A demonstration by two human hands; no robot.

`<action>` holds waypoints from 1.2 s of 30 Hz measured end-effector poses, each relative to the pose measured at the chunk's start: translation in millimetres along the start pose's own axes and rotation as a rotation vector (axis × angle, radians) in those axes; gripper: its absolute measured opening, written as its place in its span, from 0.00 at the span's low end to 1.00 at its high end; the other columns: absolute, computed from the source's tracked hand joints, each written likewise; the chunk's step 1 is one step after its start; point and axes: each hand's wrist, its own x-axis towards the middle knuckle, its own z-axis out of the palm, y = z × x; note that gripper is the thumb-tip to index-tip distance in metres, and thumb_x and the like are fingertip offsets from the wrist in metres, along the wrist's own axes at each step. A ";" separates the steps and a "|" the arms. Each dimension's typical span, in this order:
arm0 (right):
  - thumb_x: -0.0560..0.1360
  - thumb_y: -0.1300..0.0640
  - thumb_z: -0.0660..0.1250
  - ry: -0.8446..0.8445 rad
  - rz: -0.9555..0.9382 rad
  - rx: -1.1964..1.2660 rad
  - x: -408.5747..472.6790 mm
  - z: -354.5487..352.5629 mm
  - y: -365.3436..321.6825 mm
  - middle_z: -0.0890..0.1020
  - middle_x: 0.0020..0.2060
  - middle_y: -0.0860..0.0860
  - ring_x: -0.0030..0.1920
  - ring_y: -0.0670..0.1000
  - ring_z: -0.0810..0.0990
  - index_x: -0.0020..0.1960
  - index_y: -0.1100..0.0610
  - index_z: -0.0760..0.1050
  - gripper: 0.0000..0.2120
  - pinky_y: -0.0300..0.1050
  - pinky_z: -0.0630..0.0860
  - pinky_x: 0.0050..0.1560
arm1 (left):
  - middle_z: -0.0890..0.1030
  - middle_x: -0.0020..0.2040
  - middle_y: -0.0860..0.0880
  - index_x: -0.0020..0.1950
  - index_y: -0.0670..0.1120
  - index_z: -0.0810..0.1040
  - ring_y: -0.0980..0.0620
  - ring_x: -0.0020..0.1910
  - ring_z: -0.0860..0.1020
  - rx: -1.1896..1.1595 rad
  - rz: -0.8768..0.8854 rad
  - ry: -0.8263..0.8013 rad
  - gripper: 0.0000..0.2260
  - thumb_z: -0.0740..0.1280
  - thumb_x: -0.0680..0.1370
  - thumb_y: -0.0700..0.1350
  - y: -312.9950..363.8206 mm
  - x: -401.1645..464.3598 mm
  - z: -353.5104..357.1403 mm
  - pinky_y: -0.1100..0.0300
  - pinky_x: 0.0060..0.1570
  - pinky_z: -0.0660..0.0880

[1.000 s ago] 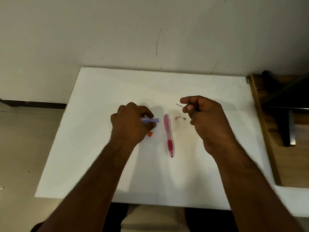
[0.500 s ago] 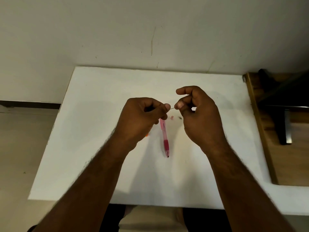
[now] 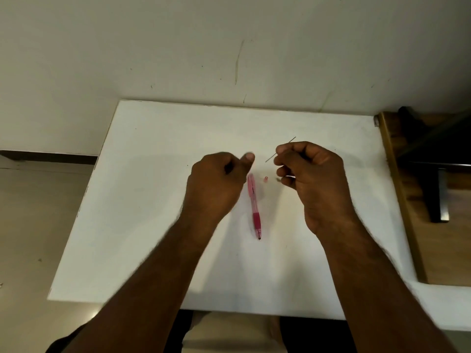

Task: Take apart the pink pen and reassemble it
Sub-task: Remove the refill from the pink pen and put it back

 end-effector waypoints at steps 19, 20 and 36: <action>0.78 0.56 0.70 -0.020 0.055 0.323 -0.8 -2.2 -5.8 0.86 0.37 0.50 0.41 0.55 0.88 0.44 0.55 0.81 0.05 0.45 0.82 0.41 | 0.81 0.30 0.60 0.35 0.52 0.77 0.60 0.27 0.80 0.108 0.212 0.085 0.11 0.71 0.66 0.57 12.0 -8.2 -10.3 0.62 0.31 0.74; 0.79 0.56 0.70 -0.046 0.060 0.380 -1.5 -1.3 -6.8 0.86 0.39 0.51 0.43 0.57 0.89 0.45 0.55 0.81 0.05 0.45 0.83 0.42 | 0.81 0.30 0.61 0.35 0.52 0.77 0.60 0.27 0.80 0.074 0.254 0.105 0.10 0.72 0.67 0.56 11.2 -7.8 -13.5 0.62 0.31 0.75; 0.80 0.57 0.68 -0.049 -0.005 0.424 -7.3 10.0 -8.1 0.88 0.41 0.52 0.46 0.58 0.89 0.47 0.54 0.80 0.04 0.47 0.84 0.46 | 0.83 0.34 0.62 0.41 0.55 0.81 0.64 0.38 0.82 0.098 0.397 0.119 0.08 0.76 0.70 0.56 -6.1 0.9 -27.0 0.71 0.38 0.72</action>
